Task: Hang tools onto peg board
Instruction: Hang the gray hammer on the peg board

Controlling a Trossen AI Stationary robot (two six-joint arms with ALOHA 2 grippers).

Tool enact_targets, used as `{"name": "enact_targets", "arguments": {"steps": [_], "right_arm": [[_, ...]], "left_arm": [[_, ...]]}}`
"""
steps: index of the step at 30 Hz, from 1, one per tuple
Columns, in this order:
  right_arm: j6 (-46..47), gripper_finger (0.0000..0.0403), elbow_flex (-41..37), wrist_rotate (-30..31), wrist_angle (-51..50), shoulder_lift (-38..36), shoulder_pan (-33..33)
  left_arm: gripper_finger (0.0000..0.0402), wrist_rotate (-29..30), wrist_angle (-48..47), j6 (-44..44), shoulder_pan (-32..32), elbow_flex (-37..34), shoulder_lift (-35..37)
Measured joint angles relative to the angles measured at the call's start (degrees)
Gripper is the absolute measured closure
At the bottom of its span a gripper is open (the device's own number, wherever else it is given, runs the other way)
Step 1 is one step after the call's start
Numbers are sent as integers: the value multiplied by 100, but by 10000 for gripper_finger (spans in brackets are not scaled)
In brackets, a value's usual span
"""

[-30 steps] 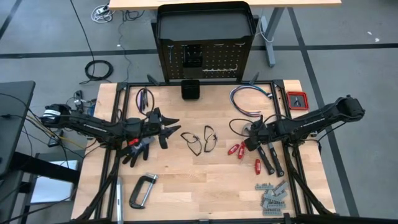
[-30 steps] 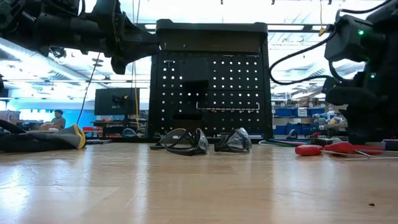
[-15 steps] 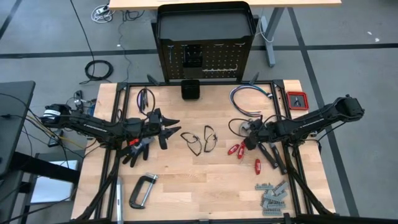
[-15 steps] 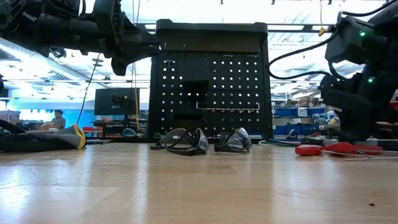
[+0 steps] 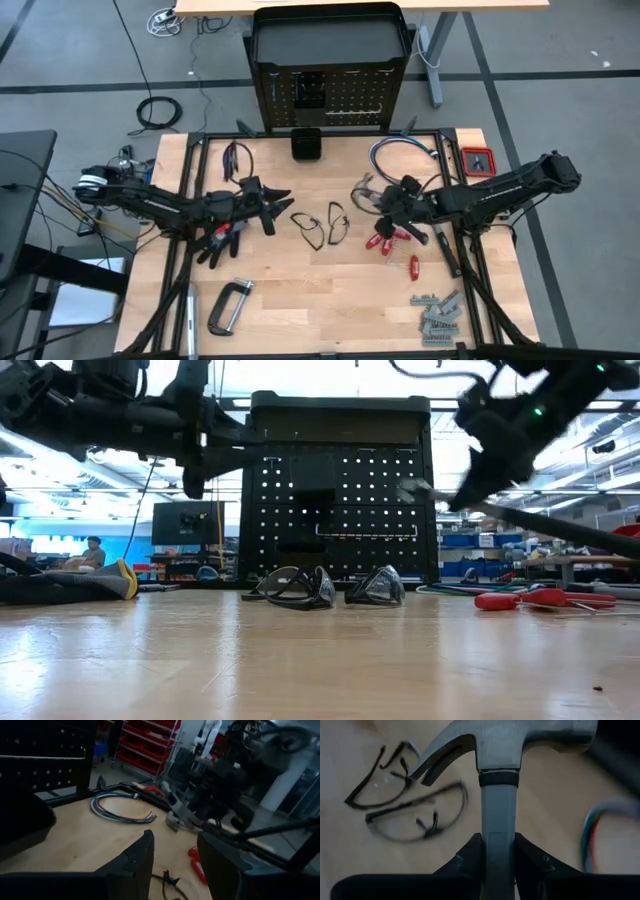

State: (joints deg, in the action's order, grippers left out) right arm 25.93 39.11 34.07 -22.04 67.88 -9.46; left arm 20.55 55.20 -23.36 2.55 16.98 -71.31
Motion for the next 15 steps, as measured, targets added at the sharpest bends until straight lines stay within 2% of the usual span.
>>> {"name": "enact_targets", "arguments": {"steps": [6,10,15], "right_arm": [[-2166,312,660,779,848,912,-102],[-3411,312,1257,848,913,1633,-99],[-4211,312,1774,1103,774,2280,-132]], "left_arm": [[243,-542,373,-257,-106,442,-899],[243,-634,367,-307,-108,974,-1501],[243,-632,292,-420,-187,1201,-1718]]}}
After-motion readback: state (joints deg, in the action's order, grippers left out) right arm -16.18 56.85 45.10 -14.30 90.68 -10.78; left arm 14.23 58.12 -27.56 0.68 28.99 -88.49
